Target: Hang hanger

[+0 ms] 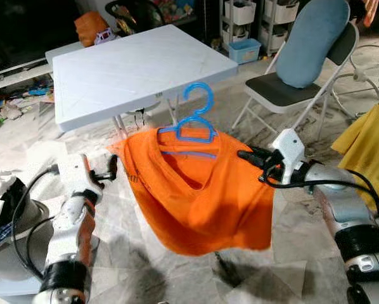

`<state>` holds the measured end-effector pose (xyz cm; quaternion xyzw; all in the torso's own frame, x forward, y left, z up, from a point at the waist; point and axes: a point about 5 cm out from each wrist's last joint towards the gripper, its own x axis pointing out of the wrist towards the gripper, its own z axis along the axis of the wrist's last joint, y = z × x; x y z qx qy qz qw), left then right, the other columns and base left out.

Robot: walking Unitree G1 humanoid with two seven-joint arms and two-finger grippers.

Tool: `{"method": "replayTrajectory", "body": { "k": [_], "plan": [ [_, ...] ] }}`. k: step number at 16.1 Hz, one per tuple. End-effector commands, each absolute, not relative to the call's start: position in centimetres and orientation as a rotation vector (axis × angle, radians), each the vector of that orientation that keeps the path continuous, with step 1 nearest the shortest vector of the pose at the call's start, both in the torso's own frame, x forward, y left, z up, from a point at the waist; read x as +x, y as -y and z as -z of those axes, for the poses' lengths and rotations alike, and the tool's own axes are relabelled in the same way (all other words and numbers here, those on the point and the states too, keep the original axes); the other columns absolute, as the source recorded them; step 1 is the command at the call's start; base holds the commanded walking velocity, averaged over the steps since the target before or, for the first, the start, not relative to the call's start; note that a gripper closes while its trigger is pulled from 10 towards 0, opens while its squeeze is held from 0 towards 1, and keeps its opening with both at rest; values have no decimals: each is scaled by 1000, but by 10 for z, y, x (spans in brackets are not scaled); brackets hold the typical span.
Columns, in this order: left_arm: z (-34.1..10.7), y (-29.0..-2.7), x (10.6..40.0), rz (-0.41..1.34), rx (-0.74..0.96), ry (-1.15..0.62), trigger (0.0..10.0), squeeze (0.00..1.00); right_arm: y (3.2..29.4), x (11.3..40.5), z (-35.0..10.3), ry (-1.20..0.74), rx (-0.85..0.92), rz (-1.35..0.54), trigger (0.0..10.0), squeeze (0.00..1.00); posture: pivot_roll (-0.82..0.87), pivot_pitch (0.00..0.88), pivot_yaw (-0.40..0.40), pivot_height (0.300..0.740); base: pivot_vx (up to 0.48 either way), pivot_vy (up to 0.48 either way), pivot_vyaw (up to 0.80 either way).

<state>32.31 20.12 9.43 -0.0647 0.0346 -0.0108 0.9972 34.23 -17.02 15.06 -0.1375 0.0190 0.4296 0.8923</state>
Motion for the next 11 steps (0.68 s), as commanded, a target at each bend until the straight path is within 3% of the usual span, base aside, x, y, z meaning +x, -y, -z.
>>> {"method": "replayTrajectory", "body": {
  "k": [1, 2, 3, 4, 7, 11],
  "plan": [
    [-94, -188, 328, 82, -93, -79, 10000, 1000, 155, 347, -172, 70, -269, -969, 10000, 0, -85, 0, 143, 740, 0, 0, 0],
    [-92, -193, 328, 49, -111, -86, 10000, 961, 159, 345, -174, 76, -277, -989, 10000, 0, -86, 0, 143, 740, 0, 0, 0],
    [-89, -200, 327, 15, -116, -98, 10000, 784, 164, 342, -175, 71, -259, -1013, 10000, 0, -86, 0, 143, 740, 0, 0, 0],
    [-85, -206, 326, -10, -113, -111, 10000, 784, 169, 339, -175, 68, -238, -1032, 10000, 0, -86, 0, 143, 740, 0, 0, 0],
    [-87, -201, 324, 57, -126, -98, 10000, 1000, 176, 337, -171, 25, -255, -1042, 10000, 0, -91, 0, 156, 740, 0, 0, 0],
    [-92, -180, 324, 154, -122, -88, 10000, 1000, 183, 328, -158, -22, -327, -1069, 10000, 0, -67, 0, 132, 740, 0, 0, 0]
  ]
}}
